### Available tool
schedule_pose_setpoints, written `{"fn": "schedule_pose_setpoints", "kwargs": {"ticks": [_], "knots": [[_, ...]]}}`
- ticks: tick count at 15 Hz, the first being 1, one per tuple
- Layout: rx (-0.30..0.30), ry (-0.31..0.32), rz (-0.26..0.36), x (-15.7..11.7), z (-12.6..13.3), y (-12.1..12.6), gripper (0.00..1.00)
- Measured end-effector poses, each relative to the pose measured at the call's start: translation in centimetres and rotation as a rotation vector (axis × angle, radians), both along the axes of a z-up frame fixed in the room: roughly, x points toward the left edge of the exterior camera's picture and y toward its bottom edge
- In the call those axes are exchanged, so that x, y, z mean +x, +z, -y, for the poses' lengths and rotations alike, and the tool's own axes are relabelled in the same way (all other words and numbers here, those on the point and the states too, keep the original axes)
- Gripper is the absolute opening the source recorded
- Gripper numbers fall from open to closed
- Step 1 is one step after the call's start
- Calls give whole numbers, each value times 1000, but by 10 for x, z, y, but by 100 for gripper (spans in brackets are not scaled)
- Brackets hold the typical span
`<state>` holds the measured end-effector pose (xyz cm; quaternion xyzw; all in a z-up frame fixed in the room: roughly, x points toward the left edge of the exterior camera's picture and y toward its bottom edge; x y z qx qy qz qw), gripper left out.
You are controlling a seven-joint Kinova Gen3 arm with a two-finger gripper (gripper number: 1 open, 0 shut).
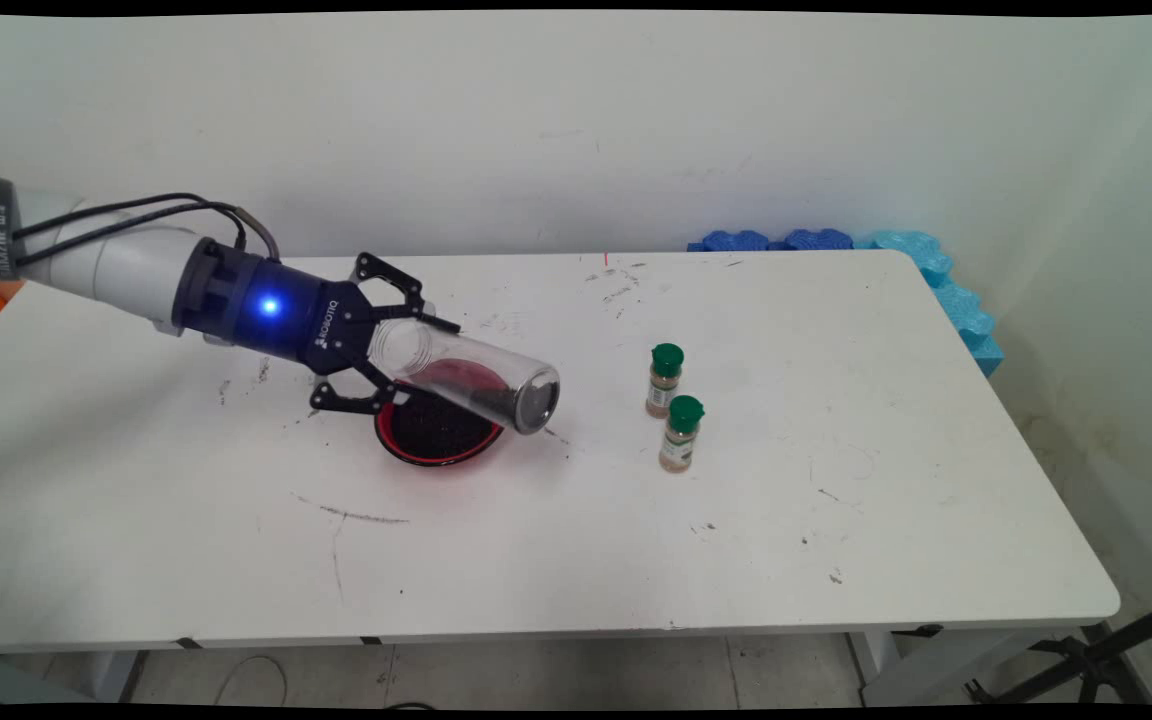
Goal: Pour the black seasoning powder in the red bowl
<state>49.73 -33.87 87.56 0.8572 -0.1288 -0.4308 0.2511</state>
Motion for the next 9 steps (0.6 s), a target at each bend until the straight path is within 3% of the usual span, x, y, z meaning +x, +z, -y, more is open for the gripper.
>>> {"fn": "schedule_pose_setpoints", "kwargs": {"ticks": [9], "knots": [[138,132,-127,-7,7,-8,0]]}}
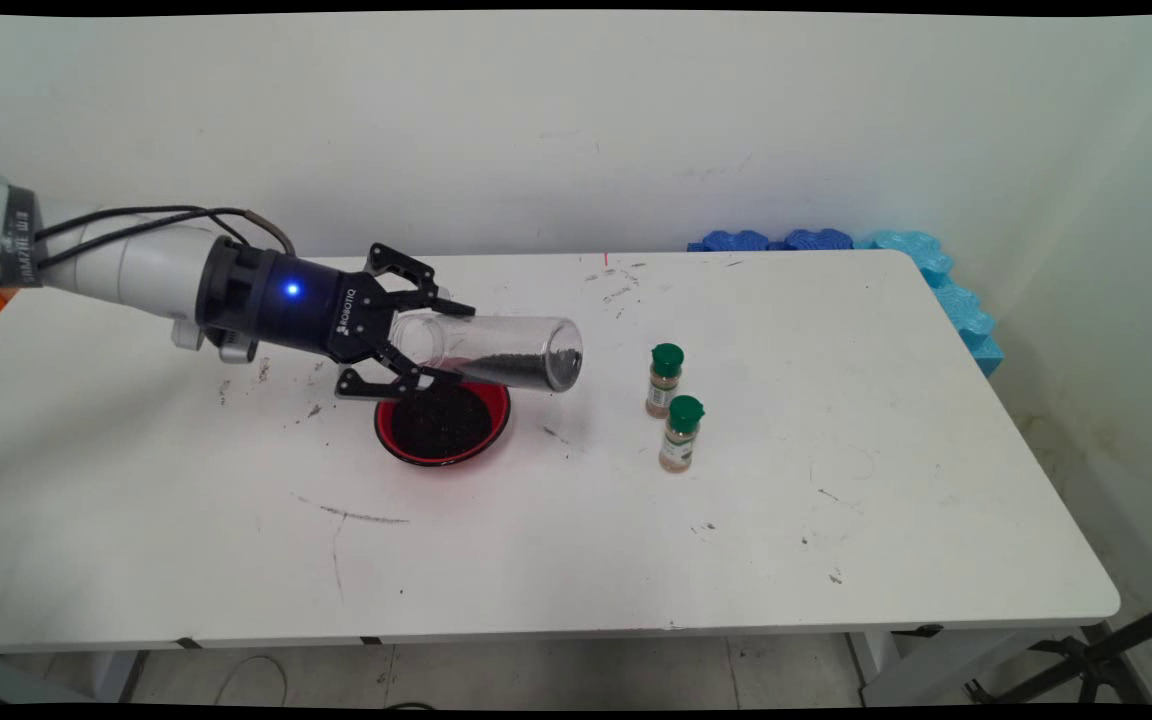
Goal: Pour the black seasoning powder in the red bowl
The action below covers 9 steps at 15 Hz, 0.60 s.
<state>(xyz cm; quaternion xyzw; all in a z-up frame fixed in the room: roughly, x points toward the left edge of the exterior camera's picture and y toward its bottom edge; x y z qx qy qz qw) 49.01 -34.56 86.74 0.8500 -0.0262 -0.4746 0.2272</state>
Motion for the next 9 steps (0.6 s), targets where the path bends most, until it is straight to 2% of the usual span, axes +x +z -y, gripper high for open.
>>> {"fn": "schedule_pose_setpoints", "kwargs": {"ticks": [9], "knots": [[87,88,-87,-7,4,-9,0]]}}
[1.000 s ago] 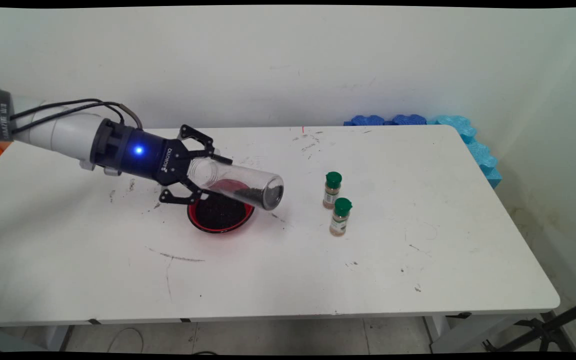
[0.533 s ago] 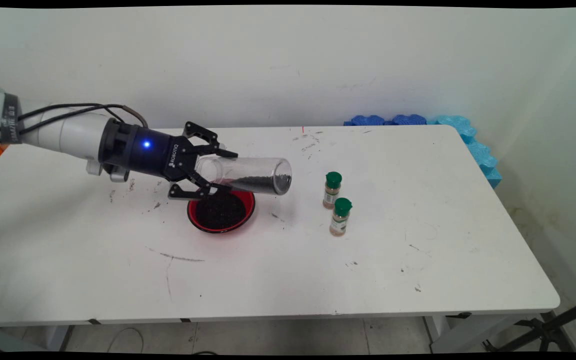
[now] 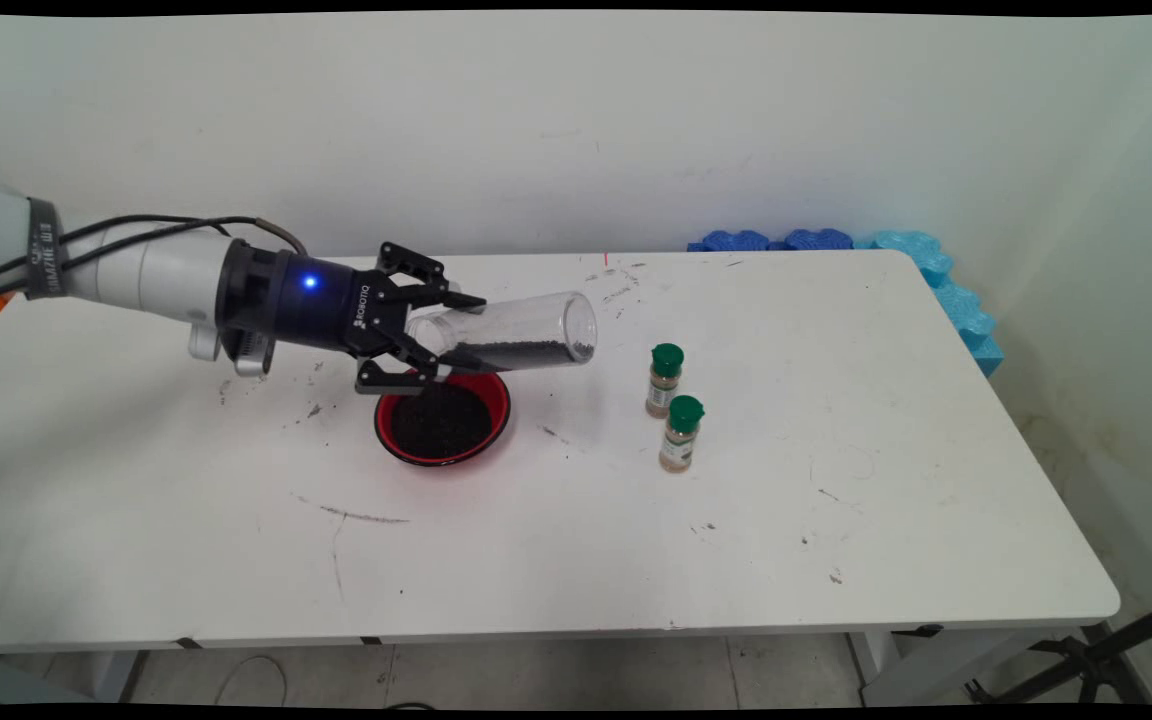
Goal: Pour the black seasoning powder in the red bowl
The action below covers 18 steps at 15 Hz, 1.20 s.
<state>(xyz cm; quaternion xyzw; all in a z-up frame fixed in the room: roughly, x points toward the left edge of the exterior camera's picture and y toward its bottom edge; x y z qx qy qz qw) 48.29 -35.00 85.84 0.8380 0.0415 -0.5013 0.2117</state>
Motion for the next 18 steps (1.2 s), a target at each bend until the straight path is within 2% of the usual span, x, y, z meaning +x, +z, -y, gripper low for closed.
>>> {"fn": "schedule_pose_setpoints", "kwargs": {"ticks": [9,18], "knots": [[54,57,-71,-8,2,-5,0],[81,94,-132,-10,0,-3,0]]}}
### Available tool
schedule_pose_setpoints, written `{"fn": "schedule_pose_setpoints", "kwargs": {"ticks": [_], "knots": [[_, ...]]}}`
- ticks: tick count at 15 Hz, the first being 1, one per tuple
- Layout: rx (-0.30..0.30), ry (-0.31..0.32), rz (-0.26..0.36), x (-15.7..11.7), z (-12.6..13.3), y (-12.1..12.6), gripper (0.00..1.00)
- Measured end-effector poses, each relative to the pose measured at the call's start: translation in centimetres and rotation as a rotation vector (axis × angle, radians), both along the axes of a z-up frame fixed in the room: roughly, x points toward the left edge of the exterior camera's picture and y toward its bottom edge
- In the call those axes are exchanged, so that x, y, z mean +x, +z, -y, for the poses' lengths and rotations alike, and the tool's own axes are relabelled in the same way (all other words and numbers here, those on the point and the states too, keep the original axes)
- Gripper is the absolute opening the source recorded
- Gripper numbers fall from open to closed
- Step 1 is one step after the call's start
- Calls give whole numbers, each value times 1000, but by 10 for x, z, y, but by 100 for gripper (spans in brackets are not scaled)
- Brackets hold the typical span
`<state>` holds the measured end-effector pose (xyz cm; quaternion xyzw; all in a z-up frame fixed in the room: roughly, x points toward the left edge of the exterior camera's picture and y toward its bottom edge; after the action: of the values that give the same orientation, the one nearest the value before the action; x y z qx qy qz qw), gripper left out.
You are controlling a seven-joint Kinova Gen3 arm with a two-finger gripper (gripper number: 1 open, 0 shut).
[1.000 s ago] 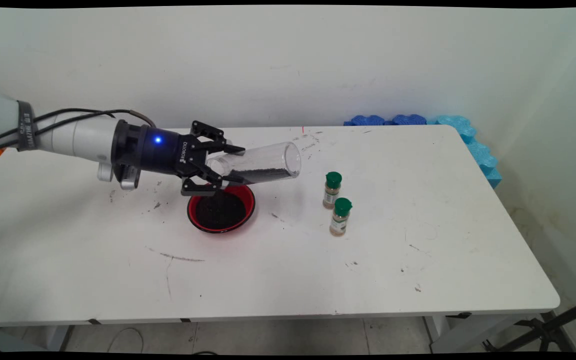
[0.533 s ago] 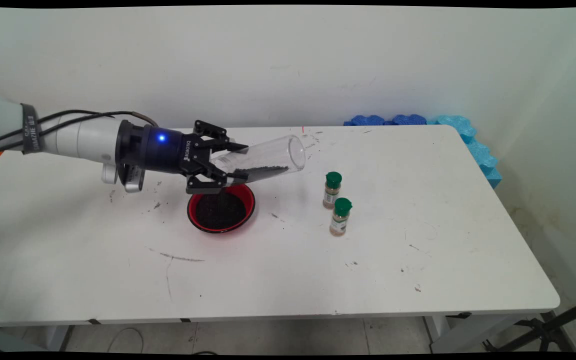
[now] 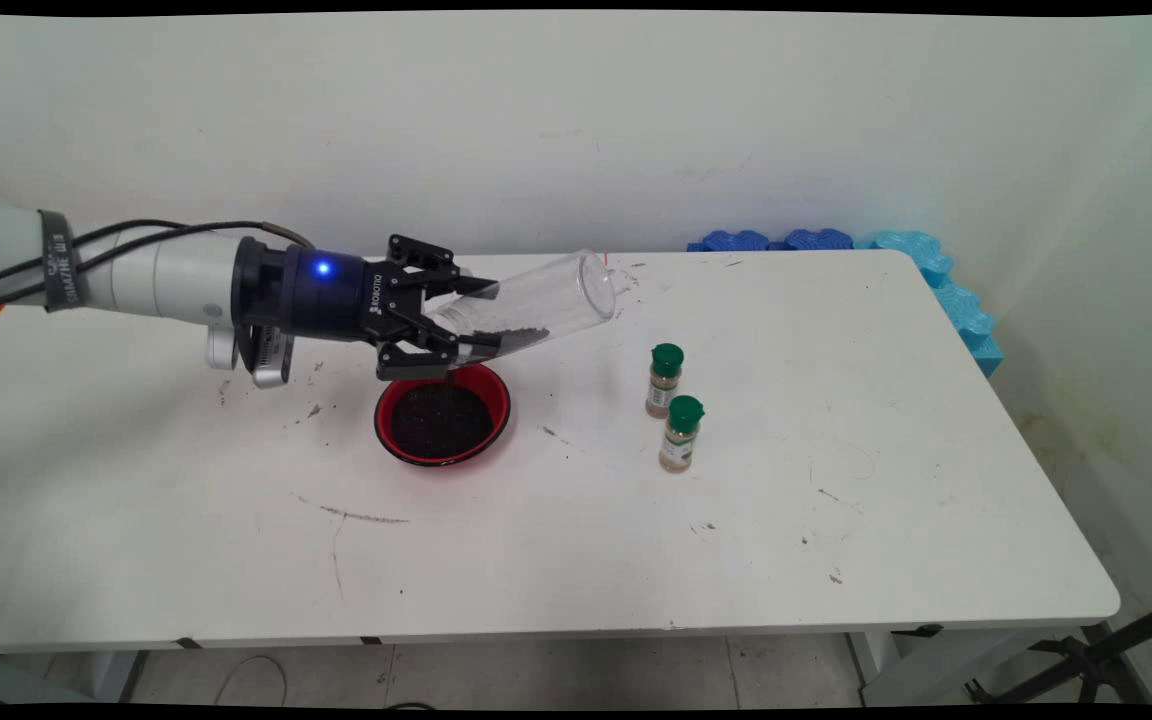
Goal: Pour the black seasoning powder in the red bowl
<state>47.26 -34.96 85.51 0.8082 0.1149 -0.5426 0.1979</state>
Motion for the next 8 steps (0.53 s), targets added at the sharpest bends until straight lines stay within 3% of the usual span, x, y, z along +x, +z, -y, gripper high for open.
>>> {"fn": "schedule_pose_setpoints", "kwargs": {"ticks": [8], "knots": [[11,29,-49,-2,0,3,0]]}}
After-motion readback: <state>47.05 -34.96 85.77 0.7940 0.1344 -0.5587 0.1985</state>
